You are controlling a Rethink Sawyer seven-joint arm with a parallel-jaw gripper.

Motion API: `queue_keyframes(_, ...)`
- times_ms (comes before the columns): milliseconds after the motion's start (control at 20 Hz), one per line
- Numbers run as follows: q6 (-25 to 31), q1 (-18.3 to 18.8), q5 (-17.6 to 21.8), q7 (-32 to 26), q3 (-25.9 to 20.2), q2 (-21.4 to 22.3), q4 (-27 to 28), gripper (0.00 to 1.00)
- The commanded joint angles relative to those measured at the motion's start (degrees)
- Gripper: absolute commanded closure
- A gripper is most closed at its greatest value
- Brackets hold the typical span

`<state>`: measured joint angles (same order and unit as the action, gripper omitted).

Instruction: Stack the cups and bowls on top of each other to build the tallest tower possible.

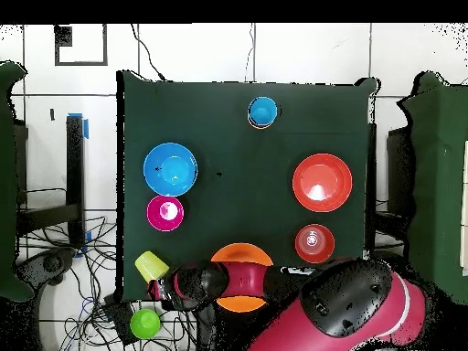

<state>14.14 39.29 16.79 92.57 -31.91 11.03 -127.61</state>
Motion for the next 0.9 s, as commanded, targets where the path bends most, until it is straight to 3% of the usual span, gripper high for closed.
queue_keyframes(50, -5.5, -0.85, 0.63, 7.07, -1.32, -0.24, 4.0, 0.0)
queue_keyframes(650, -5.0, -2.86, -0.07, 6.78, -0.97, 2.44, 6.67, 0.0)
queue_keyframes(900, -7.36, -2.33, 0.49, 6.91, -1.69, 1.93, 6.55, 0.0)
